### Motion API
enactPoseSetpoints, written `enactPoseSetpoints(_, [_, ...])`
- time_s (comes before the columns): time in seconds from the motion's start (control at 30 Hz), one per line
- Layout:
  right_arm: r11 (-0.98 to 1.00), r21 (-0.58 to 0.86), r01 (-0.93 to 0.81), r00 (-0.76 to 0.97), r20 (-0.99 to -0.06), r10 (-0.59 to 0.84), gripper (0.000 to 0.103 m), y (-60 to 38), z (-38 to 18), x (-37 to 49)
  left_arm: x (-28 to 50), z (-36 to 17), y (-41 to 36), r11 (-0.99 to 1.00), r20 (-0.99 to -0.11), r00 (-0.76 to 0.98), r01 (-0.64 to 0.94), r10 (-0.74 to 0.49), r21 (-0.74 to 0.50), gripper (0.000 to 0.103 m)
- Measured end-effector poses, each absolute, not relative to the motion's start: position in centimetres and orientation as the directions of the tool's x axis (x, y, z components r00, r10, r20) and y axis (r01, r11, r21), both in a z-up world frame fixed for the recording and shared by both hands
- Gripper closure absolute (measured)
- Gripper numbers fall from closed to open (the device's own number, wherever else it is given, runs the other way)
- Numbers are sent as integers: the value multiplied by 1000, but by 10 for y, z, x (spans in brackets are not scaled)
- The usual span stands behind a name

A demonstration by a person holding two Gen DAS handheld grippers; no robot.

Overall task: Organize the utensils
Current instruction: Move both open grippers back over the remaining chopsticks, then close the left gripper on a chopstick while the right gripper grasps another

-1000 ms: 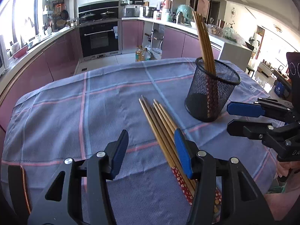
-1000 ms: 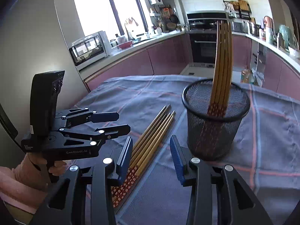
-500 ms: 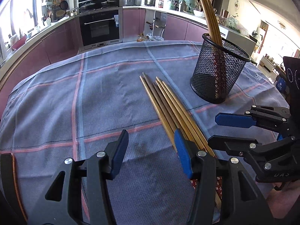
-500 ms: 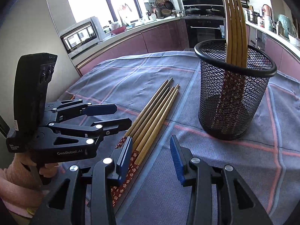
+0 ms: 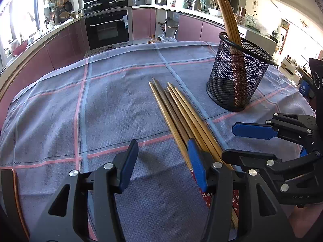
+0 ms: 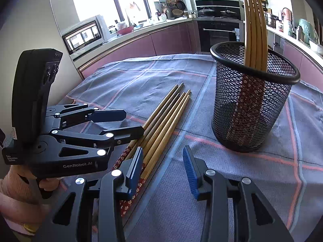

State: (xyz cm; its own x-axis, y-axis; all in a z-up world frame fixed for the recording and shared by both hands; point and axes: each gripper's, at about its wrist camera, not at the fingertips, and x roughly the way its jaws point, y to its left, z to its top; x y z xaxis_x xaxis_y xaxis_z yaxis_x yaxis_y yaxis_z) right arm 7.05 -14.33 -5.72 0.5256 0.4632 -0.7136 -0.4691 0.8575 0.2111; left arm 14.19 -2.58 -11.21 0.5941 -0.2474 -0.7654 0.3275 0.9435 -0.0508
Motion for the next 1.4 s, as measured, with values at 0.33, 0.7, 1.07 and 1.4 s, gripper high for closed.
enactPoseSetpoints(0.33, [865, 192, -464, 526, -726, 443, 64, -139, -60, 73, 143, -115, -23, 943, -768, 586, 326, -258, -68, 57])
enactPoseSetpoints(0.7, [877, 155, -455, 525, -749, 404, 68, -134, -63, 78, 144, -116, -23, 937, -769, 574, 338, -282, -91, 68])
enactPoseSetpoints(1.07, [885, 121, -449, 527, -765, 372, 72, -132, -65, 82, 149, -117, -26, 934, -777, 565, 348, -277, -80, 67])
enactPoseSetpoints(1.4, [894, 121, -431, 528, -770, 359, 82, -129, -65, 89, 161, -119, -31, 942, -782, 571, 331, -251, -60, 76])
